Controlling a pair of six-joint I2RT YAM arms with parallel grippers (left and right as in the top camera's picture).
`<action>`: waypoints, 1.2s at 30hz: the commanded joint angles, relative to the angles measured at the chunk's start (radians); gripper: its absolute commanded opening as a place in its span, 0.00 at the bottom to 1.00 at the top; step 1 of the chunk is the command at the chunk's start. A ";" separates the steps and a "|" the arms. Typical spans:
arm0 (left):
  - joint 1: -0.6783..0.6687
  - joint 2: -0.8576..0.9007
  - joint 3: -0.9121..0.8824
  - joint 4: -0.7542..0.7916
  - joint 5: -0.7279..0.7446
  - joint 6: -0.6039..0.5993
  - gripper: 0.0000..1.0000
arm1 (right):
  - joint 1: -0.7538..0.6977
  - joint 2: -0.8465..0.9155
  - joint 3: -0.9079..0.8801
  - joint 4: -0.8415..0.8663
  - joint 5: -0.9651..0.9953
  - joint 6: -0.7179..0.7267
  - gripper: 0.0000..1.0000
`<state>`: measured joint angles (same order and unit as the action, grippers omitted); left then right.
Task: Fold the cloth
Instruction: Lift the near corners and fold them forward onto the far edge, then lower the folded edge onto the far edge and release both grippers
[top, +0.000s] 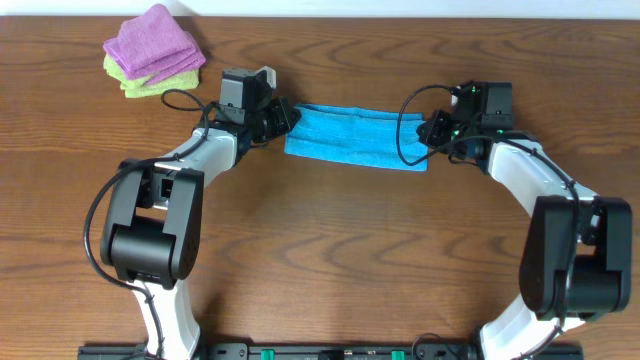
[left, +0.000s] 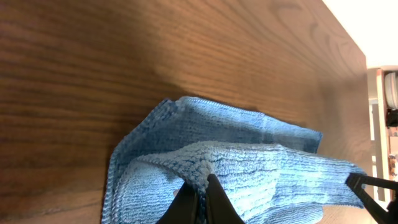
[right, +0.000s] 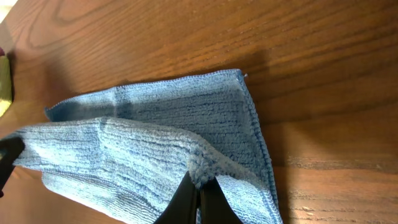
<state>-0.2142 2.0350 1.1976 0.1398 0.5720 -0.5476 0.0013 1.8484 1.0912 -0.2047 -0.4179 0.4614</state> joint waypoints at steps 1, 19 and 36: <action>-0.002 0.009 0.025 -0.010 -0.014 0.032 0.06 | 0.006 0.011 0.019 0.001 0.007 -0.022 0.02; 0.017 0.024 0.087 -0.028 -0.048 0.077 0.06 | 0.006 0.011 0.019 0.084 0.026 -0.033 0.02; 0.023 0.039 0.087 -0.072 -0.030 0.077 0.80 | 0.005 0.031 0.019 0.040 0.047 -0.029 0.99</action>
<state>-0.1986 2.0613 1.2667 0.0750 0.5354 -0.4747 0.0025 1.8637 1.0931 -0.1604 -0.3801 0.4366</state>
